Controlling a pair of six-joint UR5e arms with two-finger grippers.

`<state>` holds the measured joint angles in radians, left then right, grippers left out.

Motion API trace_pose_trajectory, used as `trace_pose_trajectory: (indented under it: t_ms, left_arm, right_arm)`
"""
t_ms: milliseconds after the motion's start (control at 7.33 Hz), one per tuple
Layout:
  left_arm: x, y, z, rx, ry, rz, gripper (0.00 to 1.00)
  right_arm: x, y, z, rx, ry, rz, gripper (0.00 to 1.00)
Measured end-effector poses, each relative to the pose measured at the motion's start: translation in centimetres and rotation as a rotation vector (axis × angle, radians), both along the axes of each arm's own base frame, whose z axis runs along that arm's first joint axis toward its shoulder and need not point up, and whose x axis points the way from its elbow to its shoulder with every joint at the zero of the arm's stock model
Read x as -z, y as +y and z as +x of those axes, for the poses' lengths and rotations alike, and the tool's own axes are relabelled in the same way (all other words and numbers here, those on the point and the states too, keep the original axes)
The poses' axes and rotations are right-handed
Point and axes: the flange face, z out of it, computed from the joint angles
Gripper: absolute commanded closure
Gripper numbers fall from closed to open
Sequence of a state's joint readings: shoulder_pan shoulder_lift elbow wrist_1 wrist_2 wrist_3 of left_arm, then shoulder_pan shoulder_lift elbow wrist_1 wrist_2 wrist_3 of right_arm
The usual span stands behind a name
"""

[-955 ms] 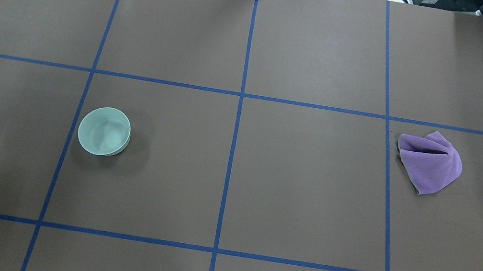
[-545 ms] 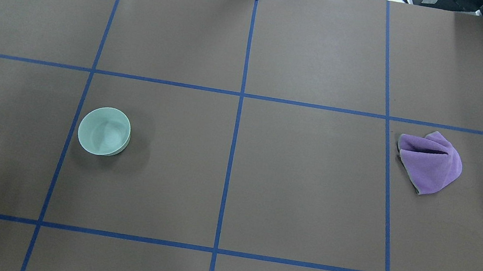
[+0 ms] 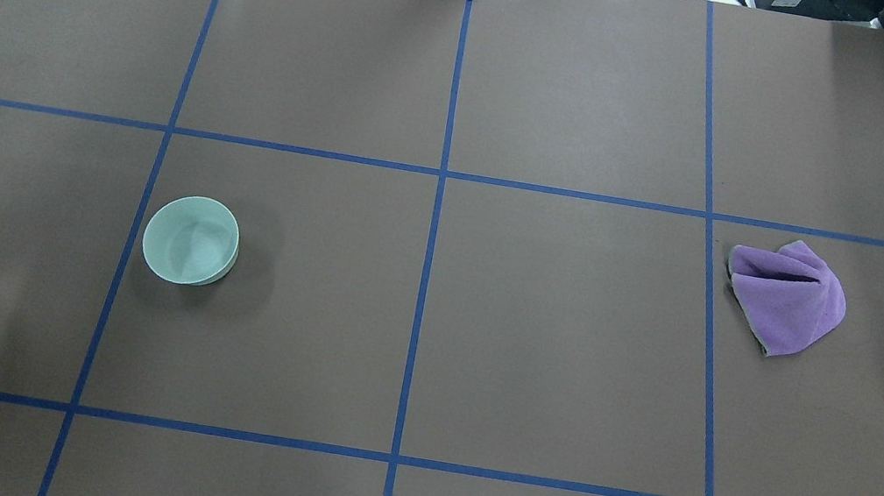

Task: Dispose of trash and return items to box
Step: 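Carry the yellow cup off the table over the clear plastic bin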

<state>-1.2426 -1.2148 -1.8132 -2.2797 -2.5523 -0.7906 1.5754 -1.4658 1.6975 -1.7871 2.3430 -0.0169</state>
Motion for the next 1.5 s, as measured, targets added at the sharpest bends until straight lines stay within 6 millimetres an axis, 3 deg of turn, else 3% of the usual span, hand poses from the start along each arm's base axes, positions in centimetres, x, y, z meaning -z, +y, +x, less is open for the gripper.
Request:
trace_pose_trajectory:
  t_ms: [273,818,1091,1364,1500]
  left_arm:
    - [-0.6,0.8,-5.2,0.082,0.031,0.013,1.0]
    - [-3.4,1.0,-12.3,0.152,-0.136,0.133,1.0]
    - [-5.5,1.5,-16.6,0.133,-0.265,0.165,1.0]
    - [-7.5,2.2,-22.6,0.107,-0.361,0.157,1.0]
    - [-9.6,2.1,-24.1,0.08,-0.38,0.135,1.0]
  right_arm:
    - [-0.2,0.0,0.0,-0.001,-0.001,-0.004,0.0]
    - [0.0,0.0,0.0,-0.001,-0.003,-0.001,0.0]
    - [0.1,0.0,-0.1,-0.001,-0.006,0.0,0.0]
    - [0.0,0.0,-0.1,0.0,-0.007,-0.002,0.0]
    - [0.0,0.0,-0.1,0.0,-0.008,-0.003,0.0]
